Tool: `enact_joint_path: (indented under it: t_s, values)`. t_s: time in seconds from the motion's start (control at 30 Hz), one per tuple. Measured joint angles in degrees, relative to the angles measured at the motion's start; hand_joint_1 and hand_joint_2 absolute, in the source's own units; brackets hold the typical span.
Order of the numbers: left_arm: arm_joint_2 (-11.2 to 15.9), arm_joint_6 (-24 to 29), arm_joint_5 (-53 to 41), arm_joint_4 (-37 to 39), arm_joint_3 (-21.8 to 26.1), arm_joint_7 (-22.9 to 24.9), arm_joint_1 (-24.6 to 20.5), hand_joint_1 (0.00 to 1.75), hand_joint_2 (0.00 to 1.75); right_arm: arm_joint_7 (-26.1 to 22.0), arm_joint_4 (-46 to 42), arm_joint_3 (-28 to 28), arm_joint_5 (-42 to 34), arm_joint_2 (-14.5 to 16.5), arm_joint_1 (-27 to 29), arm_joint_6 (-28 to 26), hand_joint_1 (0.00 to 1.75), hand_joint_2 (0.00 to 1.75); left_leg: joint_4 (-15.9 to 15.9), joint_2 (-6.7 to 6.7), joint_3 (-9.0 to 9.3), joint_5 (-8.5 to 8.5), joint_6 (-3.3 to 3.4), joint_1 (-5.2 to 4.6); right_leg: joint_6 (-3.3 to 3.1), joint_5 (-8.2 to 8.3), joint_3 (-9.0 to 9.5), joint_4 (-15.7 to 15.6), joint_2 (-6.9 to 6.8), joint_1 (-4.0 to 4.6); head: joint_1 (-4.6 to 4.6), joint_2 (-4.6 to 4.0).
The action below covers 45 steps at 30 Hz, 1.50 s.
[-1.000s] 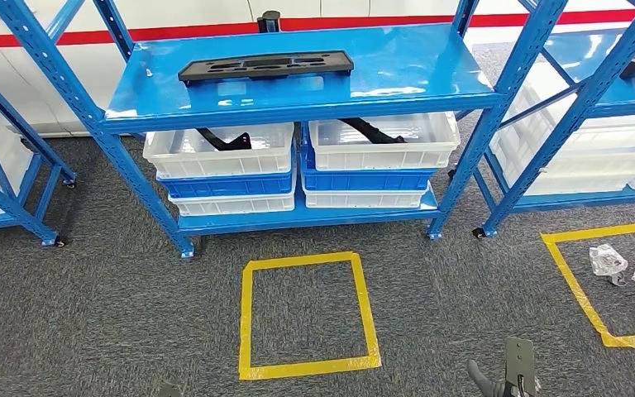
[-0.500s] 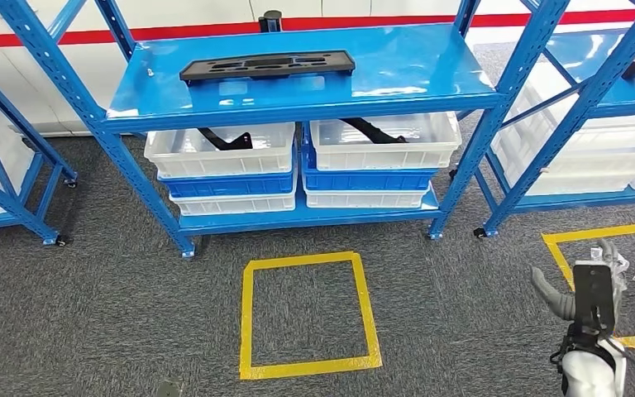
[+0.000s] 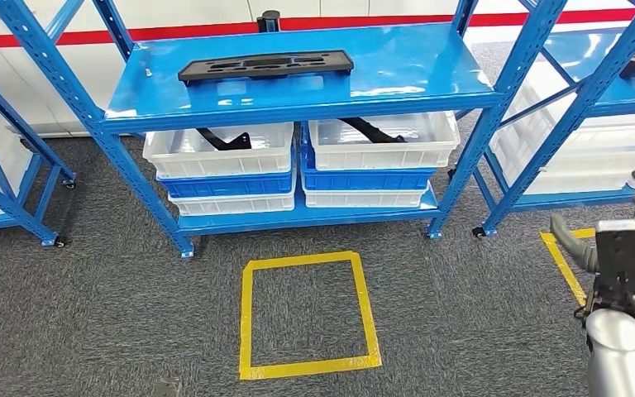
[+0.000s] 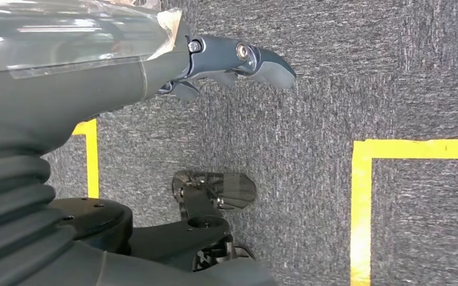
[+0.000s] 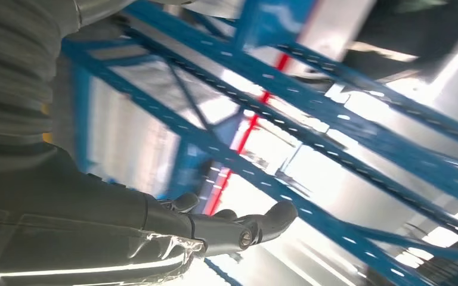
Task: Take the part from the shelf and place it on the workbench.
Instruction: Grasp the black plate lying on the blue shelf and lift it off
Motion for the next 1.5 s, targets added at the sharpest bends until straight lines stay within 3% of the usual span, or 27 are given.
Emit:
enact_joint_path:
  t_s: [0.13,0.43,0.6,0.67,0.77,0.83,0.87,0.93,0.97,1.03,1.1,1.17,1.2,1.27,1.3,1.33,1.37,1.4,1.47,1.5]
  values:
    - [0.01,-0.42,0.76,0.19,-0.02,-0.32,0.03,0.00,0.00,0.79,-5.39,2.91,-2.45,-1.66,-5.86,0.37,0.00,1.75,0.02,-0.25,-0.05,0.04,0.03,0.00,0.00,0.00,0.01,0.01,-0.21,-0.01,0.00,0.00]
    - [0.01,-0.53,2.05,0.48,-0.02,-0.26,0.10,0.00,0.00,1.07,-13.11,7.40,-5.63,-0.30,-11.04,2.08,0.00,1.75,0.12,-0.33,-0.20,-0.04,0.08,0.00,0.05,0.01,-0.01,-0.05,-0.31,-0.12,-0.01,0.00]
    - [0.08,-0.53,2.37,0.66,-0.02,-0.22,0.18,0.00,0.00,0.88,-13.80,8.67,-6.00,0.29,-12.25,2.45,0.00,1.75,-0.64,-0.52,-0.02,0.31,1.30,0.01,0.66,0.34,0.14,-0.61,-0.38,-0.34,-0.02,0.00]
    - [-0.01,-0.53,2.49,0.68,-0.01,-0.20,0.14,0.00,0.00,0.80,-14.13,9.01,-6.02,0.36,-12.88,2.53,0.00,1.75,-2.52,-0.55,0.97,1.32,1.81,0.51,0.64,-0.64,-0.96,1.45,0.27,-0.19,0.08,0.00]
    - [-0.17,-0.57,2.51,0.68,0.00,-0.08,0.12,0.00,0.00,0.67,-14.16,9.28,-6.31,0.41,-13.34,2.83,0.00,1.75,-3.34,-0.69,1.45,1.77,1.95,0.97,0.55,-3.37,-5.84,10.44,1.13,-0.41,0.20,0.00]
    - [-0.34,-0.61,2.51,0.71,-0.01,0.03,0.20,0.00,0.00,0.50,-14.05,9.58,-6.52,0.49,-13.23,3.04,0.00,1.75,-3.25,-0.90,1.58,1.52,1.57,1.30,1.46,-3.07,-8.03,13.20,1.18,-0.91,0.19,0.00]
    - [-0.40,-0.62,2.51,0.73,-0.01,0.08,0.22,0.00,0.00,0.41,-14.00,9.76,-6.57,0.53,-13.22,3.10,0.00,1.75,-3.07,-1.02,1.67,1.27,1.19,1.62,2.29,-1.80,-7.85,11.82,1.14,-1.27,0.18,0.00]
    - [-0.34,-0.62,2.51,0.74,-0.01,0.15,0.23,0.00,0.00,0.28,-13.88,10.08,-6.61,0.60,-13.23,3.11,0.00,1.75,-2.11,-1.25,1.69,0.32,-0.12,2.23,4.26,1.42,-5.49,5.41,0.77,-2.01,0.34,0.00]
    - [-0.26,-0.62,2.51,0.75,-0.01,0.19,0.21,0.00,0.00,0.24,-13.80,10.19,-6.62,0.61,-13.28,3.13,0.00,1.75,-1.26,-1.34,1.46,-0.30,-0.89,2.40,4.56,2.24,-4.40,2.82,0.82,-2.21,0.56,0.00]
    - [-0.07,-0.59,2.51,0.78,-0.03,0.24,0.20,0.00,0.00,0.26,-13.62,10.35,-6.73,0.70,-13.20,3.16,0.00,1.75,-0.13,-1.45,0.93,-1.11,-2.01,2.33,3.74,1.90,-3.82,1.51,1.11,-2.22,0.78,0.00]
    - [-0.08,-0.55,2.54,0.82,-0.05,0.27,0.23,0.00,0.00,0.26,-13.58,10.47,-6.80,0.74,-13.15,3.19,0.00,1.75,0.06,-1.44,0.81,-1.39,-2.50,2.50,2.42,1.39,-4.09,2.10,1.63,-2.16,0.55,0.00]
    - [-0.12,-0.53,2.55,0.85,-0.07,0.29,0.14,0.00,0.00,0.21,-13.59,10.54,-6.89,0.70,-13.32,3.21,0.00,1.75,2.01,-2.11,-0.04,-2.63,-2.59,2.73,1.61,0.97,-3.95,2.34,1.97,-2.00,0.39,0.00]
    - [-0.14,-0.53,2.55,0.85,-0.09,0.28,0.08,0.00,0.00,0.17,-13.59,10.56,-6.98,0.68,-13.46,3.22,0.00,1.75,4.88,-2.68,-1.56,-3.91,-2.45,2.69,1.24,0.79,-3.73,2.35,2.07,-1.83,0.31,0.00]
    - [-0.15,-0.53,2.55,0.87,-0.19,0.29,0.15,0.00,0.00,0.10,-13.55,10.60,-7.18,0.73,-13.49,3.29,0.00,1.75,13.10,-3.64,-6.53,-6.60,-1.88,2.26,0.72,0.49,-3.42,2.34,2.32,-1.35,0.19,0.00]
    - [-0.15,-0.53,2.55,0.91,-0.26,0.30,0.24,0.00,0.00,0.08,-13.49,10.64,-7.26,0.77,-13.40,3.35,0.00,1.75,16.49,-3.85,-9.03,-7.19,-1.52,1.95,0.47,0.32,-3.29,2.33,2.51,-1.05,0.13,0.00]
    - [-0.15,-0.53,2.55,0.96,-0.31,0.30,0.35,0.00,0.00,0.07,-13.42,10.67,-7.32,0.80,-13.28,3.40,0.00,1.75,17.96,-3.95,-10.67,-6.70,-1.01,1.61,0.23,0.16,-3.12,2.33,2.74,-0.73,0.13,0.00]
    - [-0.15,-0.53,2.55,1.00,-0.35,0.30,0.42,0.00,0.00,0.07,-13.34,10.70,-7.35,0.82,-13.22,3.44,0.00,1.75,17.31,-4.08,-11.30,-5.14,-0.30,1.16,-0.01,0.00,-2.90,2.31,2.97,-0.42,0.14,0.00]
    - [-0.15,-0.53,2.55,1.03,-0.37,0.30,0.45,0.00,0.00,0.07,-13.29,10.71,-7.36,0.82,-13.20,3.46,0.00,1.75,14.58,-4.30,-10.80,-2.75,0.61,0.64,-0.21,-0.14,-2.68,2.29,3.22,-0.17,0.14,0.00]
    - [0.05,-0.54,2.53,1.06,-0.38,0.30,0.47,0.00,0.00,0.06,-13.21,10.71,-7.37,0.83,-13.10,3.46,0.00,1.75,7.22,-5.14,-8.32,1.66,2.79,-0.51,-0.48,-0.38,-2.36,2.23,3.65,0.19,0.20,0.00]
    - [0.15,-0.54,2.52,1.08,-0.39,0.30,0.46,0.00,0.00,0.06,-13.15,10.71,-7.38,0.82,-12.98,3.46,0.00,1.75,4.69,-5.40,-7.31,2.68,3.53,-0.98,-0.50,-0.48,-2.32,2.19,3.82,0.24,0.21,0.00]
